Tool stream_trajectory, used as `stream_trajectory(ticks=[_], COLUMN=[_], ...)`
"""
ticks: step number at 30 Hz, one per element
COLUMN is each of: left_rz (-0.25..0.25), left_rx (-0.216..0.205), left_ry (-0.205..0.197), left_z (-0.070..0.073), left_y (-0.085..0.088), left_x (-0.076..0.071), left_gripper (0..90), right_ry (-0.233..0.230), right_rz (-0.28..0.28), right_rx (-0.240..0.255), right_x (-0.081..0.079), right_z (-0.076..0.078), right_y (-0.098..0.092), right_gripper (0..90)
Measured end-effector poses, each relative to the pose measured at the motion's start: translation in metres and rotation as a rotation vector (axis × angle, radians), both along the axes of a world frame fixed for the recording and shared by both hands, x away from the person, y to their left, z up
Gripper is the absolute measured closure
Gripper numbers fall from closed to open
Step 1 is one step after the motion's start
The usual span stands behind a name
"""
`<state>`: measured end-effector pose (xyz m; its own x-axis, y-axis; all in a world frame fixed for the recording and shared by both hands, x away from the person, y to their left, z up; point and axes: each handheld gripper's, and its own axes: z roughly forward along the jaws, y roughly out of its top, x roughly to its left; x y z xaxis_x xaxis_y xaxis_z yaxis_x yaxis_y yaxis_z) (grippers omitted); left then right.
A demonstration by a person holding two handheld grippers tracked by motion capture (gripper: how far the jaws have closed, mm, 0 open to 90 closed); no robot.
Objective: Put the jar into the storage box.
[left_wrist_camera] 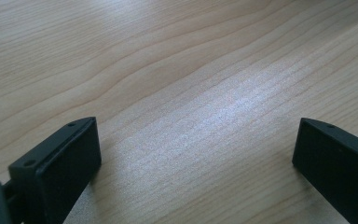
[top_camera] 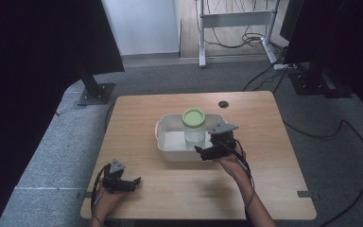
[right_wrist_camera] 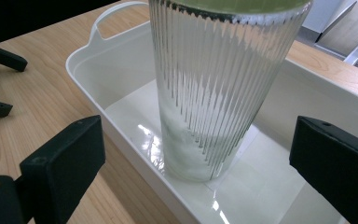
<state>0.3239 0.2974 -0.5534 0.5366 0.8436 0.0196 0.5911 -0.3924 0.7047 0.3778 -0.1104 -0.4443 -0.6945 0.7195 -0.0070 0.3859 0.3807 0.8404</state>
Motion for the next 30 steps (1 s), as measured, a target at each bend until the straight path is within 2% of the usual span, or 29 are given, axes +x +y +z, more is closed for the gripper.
stream_trajectory(ticks=[30], left_rz=[0.001], left_rx=[-0.001], left_ry=[0.001], left_z=[0.0], left_y=[0.0], left_x=[0.0], left_gripper=[0.8], right_ry=[0.014], right_rz=[-0.019], right_rx=[-0.006], right_x=[-0.02], right_z=[-0.01], right_y=[-0.031], right_gripper=[3.8])
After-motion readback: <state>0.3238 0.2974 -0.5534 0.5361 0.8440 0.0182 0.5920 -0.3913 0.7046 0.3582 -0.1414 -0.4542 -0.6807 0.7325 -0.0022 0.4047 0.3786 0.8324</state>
